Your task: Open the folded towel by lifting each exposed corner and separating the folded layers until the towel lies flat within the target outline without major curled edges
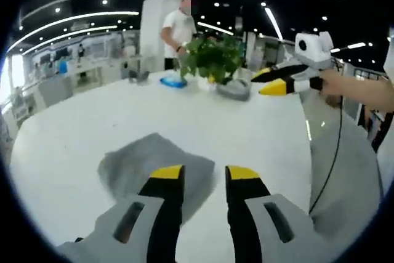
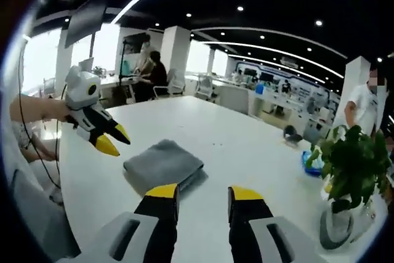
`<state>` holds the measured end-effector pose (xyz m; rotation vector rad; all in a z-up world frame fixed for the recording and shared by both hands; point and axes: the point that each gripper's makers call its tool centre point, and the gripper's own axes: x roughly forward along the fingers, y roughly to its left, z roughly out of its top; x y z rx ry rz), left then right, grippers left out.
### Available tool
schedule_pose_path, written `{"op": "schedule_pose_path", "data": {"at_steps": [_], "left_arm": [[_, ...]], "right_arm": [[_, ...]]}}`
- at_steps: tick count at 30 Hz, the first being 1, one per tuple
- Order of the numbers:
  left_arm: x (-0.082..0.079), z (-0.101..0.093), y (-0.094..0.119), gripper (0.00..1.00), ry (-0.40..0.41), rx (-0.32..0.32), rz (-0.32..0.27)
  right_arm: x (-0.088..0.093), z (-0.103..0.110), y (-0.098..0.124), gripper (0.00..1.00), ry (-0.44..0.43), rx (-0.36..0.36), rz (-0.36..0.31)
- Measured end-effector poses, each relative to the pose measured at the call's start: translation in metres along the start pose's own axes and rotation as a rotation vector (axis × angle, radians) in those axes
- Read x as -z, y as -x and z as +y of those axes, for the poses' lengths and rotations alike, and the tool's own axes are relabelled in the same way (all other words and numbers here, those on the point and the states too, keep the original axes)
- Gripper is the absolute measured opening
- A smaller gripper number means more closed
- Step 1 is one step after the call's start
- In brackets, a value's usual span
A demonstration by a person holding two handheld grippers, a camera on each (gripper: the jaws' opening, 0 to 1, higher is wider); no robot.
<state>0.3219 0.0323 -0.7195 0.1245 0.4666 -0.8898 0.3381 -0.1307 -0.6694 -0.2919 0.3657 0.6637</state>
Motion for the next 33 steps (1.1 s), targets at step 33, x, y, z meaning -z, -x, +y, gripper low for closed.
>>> {"op": "schedule_pose_path", "data": {"at_steps": [33], "left_arm": [[0.041, -0.012, -0.090, 0.20, -0.430, -0.061, 0.226]], "right_arm": [[0.069, 0.028, -0.052, 0.20, -0.180, -0.046, 0.114]]}}
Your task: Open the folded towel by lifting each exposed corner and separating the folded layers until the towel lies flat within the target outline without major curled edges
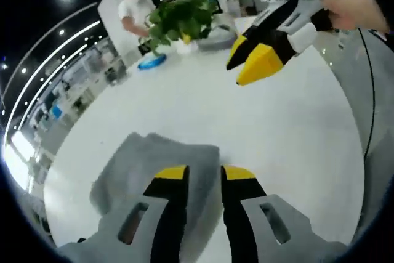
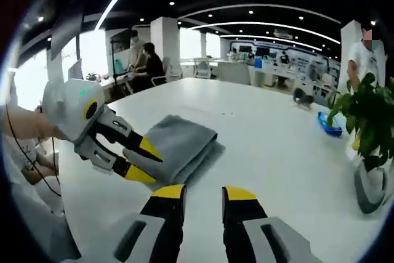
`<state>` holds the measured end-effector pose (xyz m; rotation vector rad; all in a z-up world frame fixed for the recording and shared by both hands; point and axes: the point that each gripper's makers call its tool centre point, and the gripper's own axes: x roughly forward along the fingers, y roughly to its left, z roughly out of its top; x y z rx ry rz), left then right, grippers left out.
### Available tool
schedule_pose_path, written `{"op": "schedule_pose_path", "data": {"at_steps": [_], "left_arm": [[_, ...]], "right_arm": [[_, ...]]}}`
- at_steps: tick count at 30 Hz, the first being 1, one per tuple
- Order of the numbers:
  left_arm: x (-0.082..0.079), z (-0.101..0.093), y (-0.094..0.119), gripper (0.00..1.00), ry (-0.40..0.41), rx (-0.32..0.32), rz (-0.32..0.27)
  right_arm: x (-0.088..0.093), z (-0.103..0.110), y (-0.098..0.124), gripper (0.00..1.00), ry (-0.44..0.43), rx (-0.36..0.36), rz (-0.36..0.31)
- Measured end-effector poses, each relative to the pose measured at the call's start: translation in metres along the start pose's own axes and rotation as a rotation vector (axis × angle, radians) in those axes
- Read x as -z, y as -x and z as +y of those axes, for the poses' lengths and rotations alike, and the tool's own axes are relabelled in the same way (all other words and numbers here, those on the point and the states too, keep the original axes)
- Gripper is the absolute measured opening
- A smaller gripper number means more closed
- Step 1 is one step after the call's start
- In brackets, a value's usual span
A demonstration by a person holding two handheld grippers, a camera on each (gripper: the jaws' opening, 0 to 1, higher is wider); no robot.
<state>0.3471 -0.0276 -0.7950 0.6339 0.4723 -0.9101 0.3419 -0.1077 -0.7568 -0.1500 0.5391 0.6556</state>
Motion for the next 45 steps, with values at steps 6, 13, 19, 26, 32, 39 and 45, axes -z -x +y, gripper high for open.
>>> {"op": "schedule_pose_path", "data": {"at_steps": [6, 13, 19, 26, 32, 39, 45], "left_arm": [[0.005, -0.007, -0.014, 0.19, -0.089, 0.013, 0.051], [0.009, -0.009, -0.024, 0.12, -0.145, 0.020, 0.088], [0.015, -0.012, -0.025, 0.04, -0.134, 0.038, 0.113], [0.012, -0.012, -0.019, 0.01, -0.109, 0.039, 0.100], [-0.001, -0.009, -0.009, 0.01, -0.025, 0.032, 0.043], [-0.020, 0.005, 0.013, 0.01, 0.148, 0.017, -0.051], [-0.032, 0.005, 0.027, 0.01, 0.212, 0.035, -0.098]], "right_arm": [[0.010, 0.003, -0.003, 0.20, -0.028, -0.008, 0.019], [0.016, 0.005, -0.002, 0.18, -0.046, -0.010, 0.026], [0.022, 0.008, -0.003, 0.18, -0.049, -0.012, 0.036], [0.029, 0.012, -0.005, 0.18, -0.065, -0.018, 0.043], [0.031, 0.013, -0.006, 0.18, -0.071, -0.020, 0.045], [0.030, 0.015, -0.011, 0.16, -0.072, -0.029, 0.046], [0.022, 0.021, -0.017, 0.16, -0.079, -0.044, 0.026]]}}
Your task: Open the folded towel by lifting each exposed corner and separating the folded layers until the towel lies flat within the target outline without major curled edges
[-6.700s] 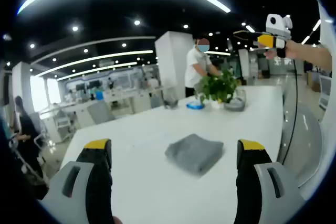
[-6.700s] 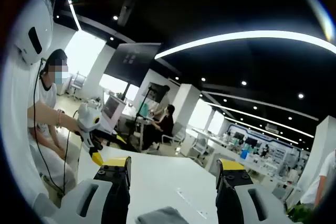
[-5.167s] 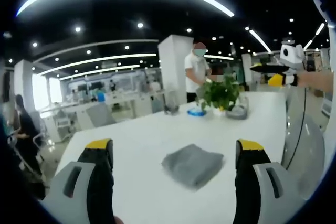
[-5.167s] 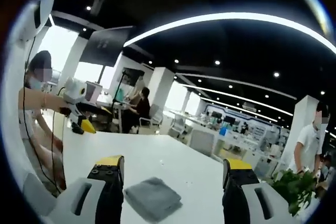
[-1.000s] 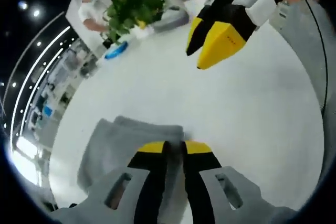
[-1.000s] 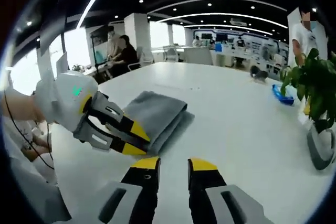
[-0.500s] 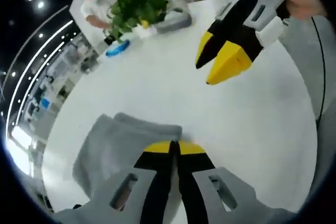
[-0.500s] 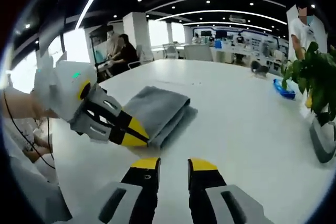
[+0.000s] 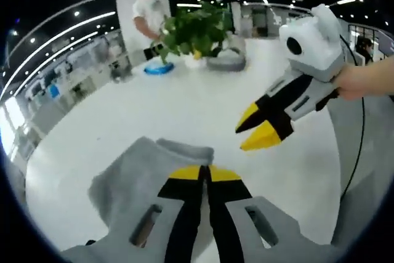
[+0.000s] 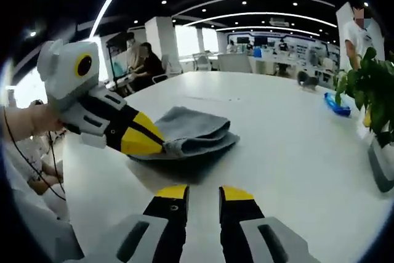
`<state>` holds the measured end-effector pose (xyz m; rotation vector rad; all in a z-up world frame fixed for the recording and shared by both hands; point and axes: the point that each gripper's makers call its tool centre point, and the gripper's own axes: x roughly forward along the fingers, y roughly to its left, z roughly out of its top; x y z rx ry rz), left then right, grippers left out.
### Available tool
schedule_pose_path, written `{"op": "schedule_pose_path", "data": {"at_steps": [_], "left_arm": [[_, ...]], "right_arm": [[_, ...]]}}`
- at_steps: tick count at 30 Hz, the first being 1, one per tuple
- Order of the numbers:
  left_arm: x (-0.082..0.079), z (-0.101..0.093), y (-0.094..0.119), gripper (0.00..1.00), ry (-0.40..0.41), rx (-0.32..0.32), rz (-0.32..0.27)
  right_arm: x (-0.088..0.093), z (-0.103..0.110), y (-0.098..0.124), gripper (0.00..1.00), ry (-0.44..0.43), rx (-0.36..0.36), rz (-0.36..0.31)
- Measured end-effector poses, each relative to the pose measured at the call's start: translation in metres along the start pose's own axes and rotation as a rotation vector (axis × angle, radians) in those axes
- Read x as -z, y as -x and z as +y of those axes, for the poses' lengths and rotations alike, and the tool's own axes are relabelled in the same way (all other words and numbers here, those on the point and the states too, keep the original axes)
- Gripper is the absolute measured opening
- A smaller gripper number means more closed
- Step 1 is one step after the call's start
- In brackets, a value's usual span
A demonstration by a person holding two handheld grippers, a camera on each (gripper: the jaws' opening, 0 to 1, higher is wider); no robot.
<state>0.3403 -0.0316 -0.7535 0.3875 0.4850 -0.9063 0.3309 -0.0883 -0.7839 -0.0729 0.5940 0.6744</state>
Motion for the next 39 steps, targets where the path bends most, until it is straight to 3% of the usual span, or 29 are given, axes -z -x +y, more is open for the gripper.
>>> {"op": "schedule_pose_path", "data": {"at_steps": [14, 21, 27, 34, 39], "left_arm": [[-0.024, -0.017, 0.012, 0.01, 0.041, 0.017, -0.070], [-0.031, -0.005, 0.026, 0.01, 0.029, -0.025, -0.096], [-0.034, 0.010, 0.038, 0.01, 0.081, -0.054, -0.127], [-0.038, 0.022, 0.050, 0.01, 0.086, -0.101, -0.162], [-0.036, 0.037, 0.067, 0.01, 0.094, -0.152, -0.187]], "right_arm": [[0.013, 0.004, -0.010, 0.13, -0.007, -0.017, 0.036], [0.037, -0.006, -0.023, 0.14, -0.062, 0.000, 0.098], [0.039, -0.008, -0.030, 0.14, -0.091, -0.006, 0.105], [0.041, -0.002, -0.041, 0.13, -0.123, -0.036, 0.118], [0.044, 0.001, -0.046, 0.07, -0.113, -0.054, 0.133]]}}
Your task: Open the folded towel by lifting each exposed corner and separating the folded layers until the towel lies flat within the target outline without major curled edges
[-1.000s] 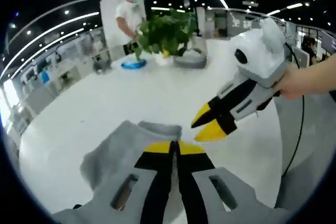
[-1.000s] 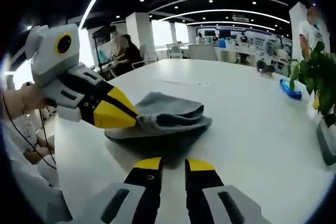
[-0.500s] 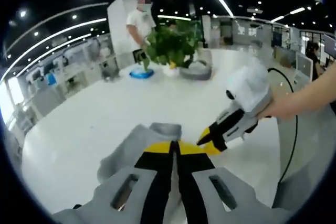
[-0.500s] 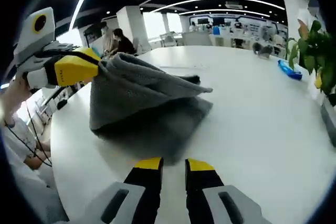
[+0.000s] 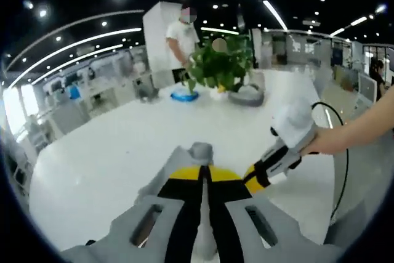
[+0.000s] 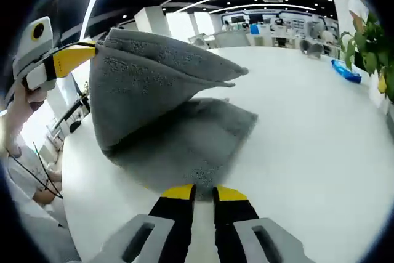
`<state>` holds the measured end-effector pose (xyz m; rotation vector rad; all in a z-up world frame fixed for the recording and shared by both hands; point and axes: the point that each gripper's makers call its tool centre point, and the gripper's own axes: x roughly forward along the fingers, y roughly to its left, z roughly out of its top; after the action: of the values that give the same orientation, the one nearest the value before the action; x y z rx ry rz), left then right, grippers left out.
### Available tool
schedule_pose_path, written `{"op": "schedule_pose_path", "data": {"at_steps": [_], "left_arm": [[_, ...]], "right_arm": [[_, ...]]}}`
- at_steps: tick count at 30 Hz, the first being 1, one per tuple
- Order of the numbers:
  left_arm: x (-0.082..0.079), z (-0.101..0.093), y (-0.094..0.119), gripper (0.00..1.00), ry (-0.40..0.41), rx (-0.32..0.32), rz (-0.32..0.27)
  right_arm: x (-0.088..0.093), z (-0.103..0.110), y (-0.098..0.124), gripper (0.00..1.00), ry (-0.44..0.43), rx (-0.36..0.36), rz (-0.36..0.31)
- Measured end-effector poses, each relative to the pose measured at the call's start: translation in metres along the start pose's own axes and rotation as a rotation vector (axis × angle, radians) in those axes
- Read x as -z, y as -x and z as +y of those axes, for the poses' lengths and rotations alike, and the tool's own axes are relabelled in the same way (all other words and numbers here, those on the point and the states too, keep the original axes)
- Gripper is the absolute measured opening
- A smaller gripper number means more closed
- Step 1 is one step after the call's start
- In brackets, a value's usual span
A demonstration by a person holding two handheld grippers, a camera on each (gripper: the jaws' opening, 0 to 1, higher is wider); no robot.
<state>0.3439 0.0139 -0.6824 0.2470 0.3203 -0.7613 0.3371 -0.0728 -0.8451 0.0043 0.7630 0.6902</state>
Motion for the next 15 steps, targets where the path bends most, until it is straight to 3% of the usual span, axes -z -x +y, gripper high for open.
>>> {"op": "schedule_pose_path", "data": {"at_steps": [8, 15], "left_arm": [[0.004, 0.029, 0.024, 0.01, 0.073, -0.077, -0.040], [0.005, 0.048, 0.043, 0.01, 0.071, -0.143, -0.065]], "right_arm": [[-0.003, 0.005, 0.002, 0.01, 0.024, -0.015, -0.005], [-0.002, 0.009, 0.003, 0.01, 0.029, -0.024, -0.002]]}}
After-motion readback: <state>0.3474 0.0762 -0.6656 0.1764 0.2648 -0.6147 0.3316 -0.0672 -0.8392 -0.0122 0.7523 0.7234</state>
